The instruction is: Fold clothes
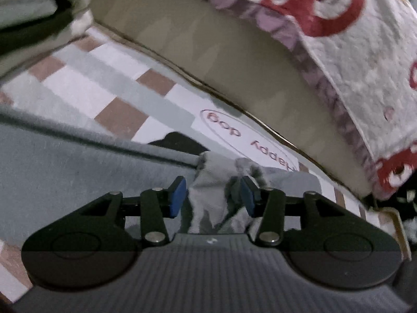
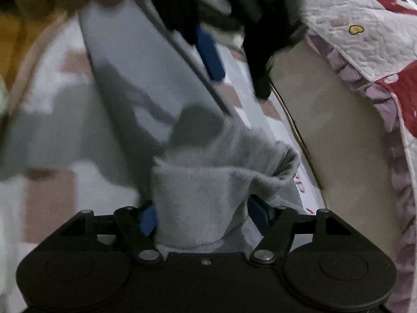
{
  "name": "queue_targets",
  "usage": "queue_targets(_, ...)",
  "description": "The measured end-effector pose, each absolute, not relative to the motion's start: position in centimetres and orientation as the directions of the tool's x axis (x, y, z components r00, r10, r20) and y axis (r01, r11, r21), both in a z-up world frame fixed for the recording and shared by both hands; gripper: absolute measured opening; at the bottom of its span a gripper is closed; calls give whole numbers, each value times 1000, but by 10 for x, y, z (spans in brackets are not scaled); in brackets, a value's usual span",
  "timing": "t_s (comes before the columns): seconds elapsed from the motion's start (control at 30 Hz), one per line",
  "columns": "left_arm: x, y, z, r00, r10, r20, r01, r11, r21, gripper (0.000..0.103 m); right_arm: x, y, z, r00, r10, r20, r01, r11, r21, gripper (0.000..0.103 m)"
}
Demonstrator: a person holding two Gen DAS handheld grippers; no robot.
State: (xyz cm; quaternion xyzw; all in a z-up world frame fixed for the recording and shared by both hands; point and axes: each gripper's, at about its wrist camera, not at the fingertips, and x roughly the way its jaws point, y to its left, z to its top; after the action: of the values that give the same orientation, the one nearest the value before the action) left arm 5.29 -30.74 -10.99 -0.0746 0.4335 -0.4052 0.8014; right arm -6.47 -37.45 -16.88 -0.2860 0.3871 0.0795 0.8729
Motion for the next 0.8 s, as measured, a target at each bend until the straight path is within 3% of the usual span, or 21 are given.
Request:
queue_targets(0.07,47,-309,-104,300,-716,-631,631,645,-431,59,-79,-395,-136,710,49,-703,-344,895,-285,76)
queue_targets(0.13,41,-314,-104,301,-709,-638,662,637,-396,64,-93,-426,-102,740,192,-645,-315,946,-80,75)
queue_targets(0.27,40,-334,-121,235,-706,-668,650,625,-432,72,-96,-524,-90,803,250,-541,-30,924,381,77)
queue_targets(0.33,37,-352,-133,234,-671,-704,648,647,-401,71,-90,-567,-110,800,265,-538,109,818,565,64)
queue_targets(0.37,35,-361,-139,256,-641,-724,649,669,-363,54,-84,-584,-122,793,277,-543,166,759,629,60)
queue_targets(0.43,31,-379,-153,341,-525,-779,638,739,-218,22,-78,-596,-141,760,252,-599,245,742,624,55)
queue_targets(0.5,35,-383,-173,366,-451,-814,585,792,-176,22,-64,-595,-154,720,232,-654,275,769,576,55)
queue_targets(0.57,36,-370,-175,371,-477,-797,524,816,-244,15,-48,-590,-170,675,214,-706,308,787,534,54)
queue_targets(0.63,41,-356,-170,397,-465,-791,493,835,-243,11,-42,-582,-177,637,148,-756,341,826,449,45)
queue_targets(0.73,49,-337,-163,437,-445,-782,447,862,-241,8,-45,-582,-172,656,41,-754,346,871,349,45)
queue_targets(0.77,52,-330,-161,449,-437,-779,431,870,-240,0,-47,-583,-168,667,3,-745,353,880,319,47)
queue_targets(0.8,54,-324,-159,462,-430,-776,415,878,-239,0,-50,-583,-165,678,-35,-735,360,887,290,47)
